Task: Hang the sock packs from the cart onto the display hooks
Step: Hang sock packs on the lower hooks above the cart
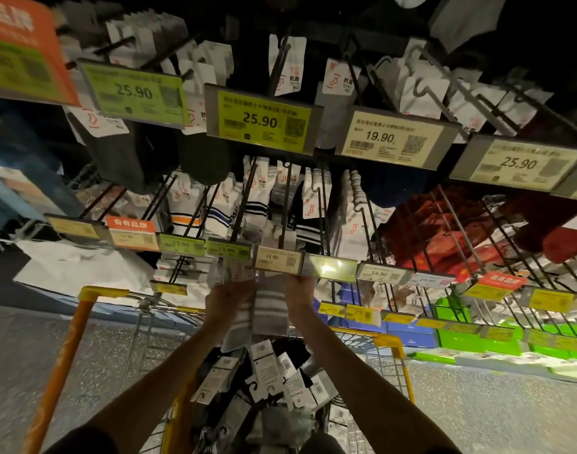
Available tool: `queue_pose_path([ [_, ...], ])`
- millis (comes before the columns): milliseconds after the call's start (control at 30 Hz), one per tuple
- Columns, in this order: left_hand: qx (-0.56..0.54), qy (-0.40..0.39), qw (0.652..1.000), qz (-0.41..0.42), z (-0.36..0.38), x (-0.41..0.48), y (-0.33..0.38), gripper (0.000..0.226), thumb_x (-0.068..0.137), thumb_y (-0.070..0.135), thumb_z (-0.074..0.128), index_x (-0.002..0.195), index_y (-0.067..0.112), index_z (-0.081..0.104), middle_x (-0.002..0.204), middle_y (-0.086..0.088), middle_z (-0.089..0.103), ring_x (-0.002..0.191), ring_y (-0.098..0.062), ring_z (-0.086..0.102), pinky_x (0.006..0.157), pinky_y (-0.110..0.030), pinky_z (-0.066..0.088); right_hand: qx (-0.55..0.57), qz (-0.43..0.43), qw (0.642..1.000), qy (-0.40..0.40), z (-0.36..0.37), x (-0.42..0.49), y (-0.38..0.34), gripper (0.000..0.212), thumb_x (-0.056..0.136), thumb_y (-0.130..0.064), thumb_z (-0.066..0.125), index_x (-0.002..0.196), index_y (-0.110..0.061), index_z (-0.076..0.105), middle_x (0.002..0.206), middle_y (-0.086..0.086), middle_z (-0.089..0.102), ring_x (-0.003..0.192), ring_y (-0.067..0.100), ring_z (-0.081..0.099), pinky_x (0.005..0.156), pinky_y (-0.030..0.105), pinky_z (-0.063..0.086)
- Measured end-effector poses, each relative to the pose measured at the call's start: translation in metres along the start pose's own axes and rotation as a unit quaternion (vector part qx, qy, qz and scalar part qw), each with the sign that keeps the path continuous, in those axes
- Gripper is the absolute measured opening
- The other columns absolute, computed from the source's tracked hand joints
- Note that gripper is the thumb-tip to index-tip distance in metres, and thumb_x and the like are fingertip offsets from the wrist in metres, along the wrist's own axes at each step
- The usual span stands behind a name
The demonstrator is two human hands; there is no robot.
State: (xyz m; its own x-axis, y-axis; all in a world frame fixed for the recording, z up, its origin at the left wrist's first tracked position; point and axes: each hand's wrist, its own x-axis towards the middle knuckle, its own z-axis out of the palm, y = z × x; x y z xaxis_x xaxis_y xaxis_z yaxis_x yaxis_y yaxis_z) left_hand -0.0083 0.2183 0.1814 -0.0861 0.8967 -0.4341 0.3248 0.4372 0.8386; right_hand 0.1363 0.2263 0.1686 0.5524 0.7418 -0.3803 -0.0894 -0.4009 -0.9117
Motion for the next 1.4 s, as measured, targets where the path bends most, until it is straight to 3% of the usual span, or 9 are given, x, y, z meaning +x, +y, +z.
queue_pose_path([
  [133,0.06,0.025,0.997,0.028,0.0,0.0,-0.004,0.019,0.089,0.012,0.068,0.106,0.012,0.075,0.084,0.003,0.067,0.064,0.001,0.052,0.047,-0.011,0.039,-0.062,0.057,0.996,-0.031,-0.001,0.012,-0.003,0.031,0.099,-0.01,0.047,0.073,-0.026,0.044,0.074,-0.005,0.048,0.085,0.022,0.05,0.062,0.025,0.042],
  [233,0.076,-0.003,0.996,0.041,-0.003,0.004,-0.014,0.037,0.087,-0.001,0.062,0.115,0.021,0.072,0.112,-0.005,0.072,0.067,0.002,0.057,0.048,-0.008,0.045,-0.073,0.056,0.995,-0.046,0.0,0.013,-0.007,0.016,0.1,-0.011,0.046,0.088,-0.015,0.056,0.082,-0.001,0.053,0.09,0.021,0.05,0.063,0.019,0.041],
  [367,0.052,-0.048,0.996,0.046,-0.01,0.002,-0.023,0.048,0.087,-0.003,0.062,0.125,0.027,0.065,0.127,-0.008,0.064,0.078,-0.002,0.062,0.056,-0.013,0.053,-0.05,0.027,0.998,-0.024,0.004,0.005,-0.01,0.01,0.099,-0.014,0.051,0.096,-0.017,0.06,0.099,0.006,0.063,0.093,0.021,0.058,0.073,0.031,0.046],
  [500,0.01,-0.109,0.991,0.075,-0.015,-0.006,-0.028,0.083,0.085,-0.012,0.058,0.148,0.035,0.034,0.125,-0.002,0.058,0.091,-0.011,0.066,0.072,-0.047,0.061,-0.14,0.013,0.989,-0.043,-0.007,-0.006,-0.002,0.025,0.099,-0.024,0.053,0.109,-0.004,0.065,0.104,0.012,0.066,0.096,0.028,0.061,0.078,0.037,0.05],
  [667,-0.05,-0.165,0.98,0.1,-0.015,-0.014,-0.034,0.121,0.07,-0.025,0.068,0.15,0.04,0.005,0.123,-0.002,0.059,0.107,-0.017,0.067,0.075,-0.041,0.061,-0.108,0.082,0.975,-0.175,-0.021,-0.041,0.029,0.013,0.093,-0.032,0.063,0.097,-0.019,0.063,0.091,0.006,0.068,0.079,0.018,0.063,0.065,0.028,0.049],
  [800,-0.064,-0.197,0.972,0.114,-0.013,-0.026,-0.031,0.102,0.069,-0.022,0.072,0.142,0.032,0.024,0.116,0.002,0.062,0.103,-0.004,0.068,0.071,-0.028,0.06,-0.09,0.051,0.978,-0.183,-0.028,-0.061,0.046,0.049,0.079,-0.043,0.076,0.113,-0.012,0.057,0.105,0.011,0.068,0.092,0.029,0.069,0.072,0.047,0.06],
  [967,-0.051,-0.206,0.969,0.124,-0.016,-0.039,-0.032,0.084,0.065,0.001,0.084,0.128,0.038,0.042,0.112,0.009,0.069,0.109,-0.01,0.067,0.076,-0.034,0.06,-0.121,0.037,0.977,-0.172,-0.043,-0.07,0.046,0.03,0.084,-0.017,0.075,0.101,0.001,0.058,0.088,0.003,0.064,0.077,0.016,0.065,0.05,0.019,0.051],
  [1133,-0.063,-0.168,0.975,0.128,-0.014,-0.046,-0.031,0.07,0.065,-0.004,0.084,0.119,0.024,0.049,0.113,-0.001,0.064,0.103,-0.017,0.069,0.07,-0.039,0.062,-0.094,0.013,0.985,-0.141,-0.045,-0.075,0.041,0.022,0.075,-0.004,0.073,0.084,-0.014,0.055,0.092,0.013,0.066,0.091,0.034,0.067,0.072,0.053,0.058],
  [1400,-0.03,-0.189,0.974,0.119,-0.009,-0.052,-0.018,0.064,0.068,0.01,0.087,0.116,0.029,0.049,0.11,0.005,0.064,0.09,0.0,0.069,0.07,-0.028,0.06,0.028,0.066,0.98,-0.184,-0.06,-0.067,0.028,0.023,0.084,0.003,0.07,0.103,-0.009,0.066,0.103,0.012,0.071,0.078,0.015,0.071,0.06,0.025,0.056],
])
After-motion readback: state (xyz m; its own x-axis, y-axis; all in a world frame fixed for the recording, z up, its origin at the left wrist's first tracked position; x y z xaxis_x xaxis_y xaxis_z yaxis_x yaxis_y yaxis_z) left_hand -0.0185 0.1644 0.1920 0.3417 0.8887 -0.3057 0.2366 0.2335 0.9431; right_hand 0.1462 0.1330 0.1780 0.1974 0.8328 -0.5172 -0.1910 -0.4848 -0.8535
